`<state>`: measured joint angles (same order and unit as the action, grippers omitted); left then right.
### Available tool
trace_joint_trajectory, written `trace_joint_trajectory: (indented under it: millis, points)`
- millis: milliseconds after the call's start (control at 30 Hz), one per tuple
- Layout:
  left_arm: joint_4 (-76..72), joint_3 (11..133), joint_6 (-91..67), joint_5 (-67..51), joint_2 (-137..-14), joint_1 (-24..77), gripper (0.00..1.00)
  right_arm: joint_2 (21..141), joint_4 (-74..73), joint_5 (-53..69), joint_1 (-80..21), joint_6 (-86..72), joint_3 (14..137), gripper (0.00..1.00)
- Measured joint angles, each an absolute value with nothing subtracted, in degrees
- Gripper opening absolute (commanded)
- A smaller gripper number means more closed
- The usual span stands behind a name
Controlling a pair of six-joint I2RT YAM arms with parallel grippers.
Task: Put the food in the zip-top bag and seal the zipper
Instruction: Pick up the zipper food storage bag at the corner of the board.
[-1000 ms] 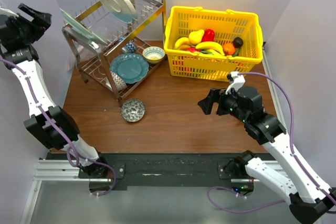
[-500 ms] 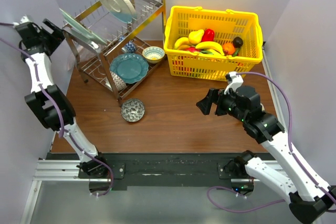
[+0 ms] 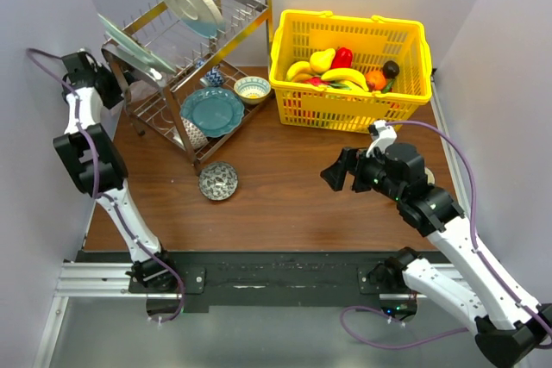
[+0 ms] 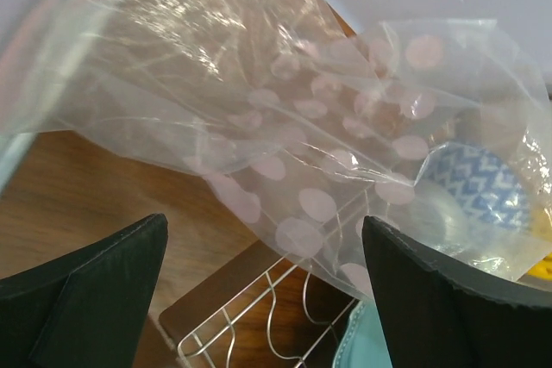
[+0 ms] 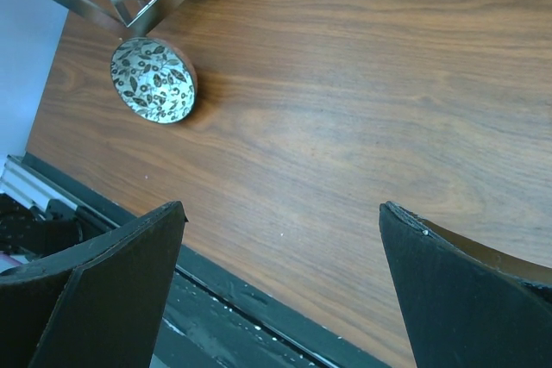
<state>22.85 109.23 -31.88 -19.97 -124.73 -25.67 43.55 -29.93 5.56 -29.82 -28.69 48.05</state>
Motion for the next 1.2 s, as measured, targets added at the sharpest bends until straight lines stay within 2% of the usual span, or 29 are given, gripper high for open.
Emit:
trace_joint_trajectory:
  millis: [333,400,433,500,533,600,633,667,700,1200]
  points:
    - [23.1,113.4,-32.2,-26.4,-130.0,-25.1,1.0,44.6,-28.6,6.2,-29.8,-29.4,47.4,0.98]
    - [23.1,113.4,-32.4,-26.9,-130.6,-25.1,0.97,44.6,-28.7,6.3,-29.8,-29.4,47.3,0.98]
    - [23.0,113.7,-32.6,-27.3,-131.9,-24.9,0.85,44.6,-28.6,6.8,-29.8,-29.5,47.3,0.98]
    - [22.9,113.8,-32.8,-27.4,-132.5,-24.9,0.71,44.6,-28.6,6.9,-29.8,-29.5,47.3,0.98]
    - [22.8,113.8,-33.1,-27.3,-132.9,-24.9,0.54,44.6,-28.6,6.9,-29.8,-29.6,47.3,0.98]
    - [22.3,113.8,-33.5,-27.3,-134.0,-24.8,0.33,44.6,-28.6,7.0,-29.8,-29.6,47.3,0.98]
    - [22.1,113.8,-33.6,-27.2,-134.3,-24.7,0.14,44.6,-28.6,7.0,-29.8,-29.6,47.2,0.98]
    - [21.9,113.8,-33.7,-27.2,-134.7,-24.6,0.03,44.6,-28.7,7.0,-29.8,-29.6,47.2,0.98]
    - [21.9,113.8,-34.0,-27.2,-134.9,-24.6,0.0,44.5,-28.6,7.0,-29.8,-29.6,47.1,0.98]
    - [20.0,113.9,-37.3,-28.8,-133.9,-24.2,0.0,44.2,-28.7,7.0,-29.8,-29.6,46.6,0.97]
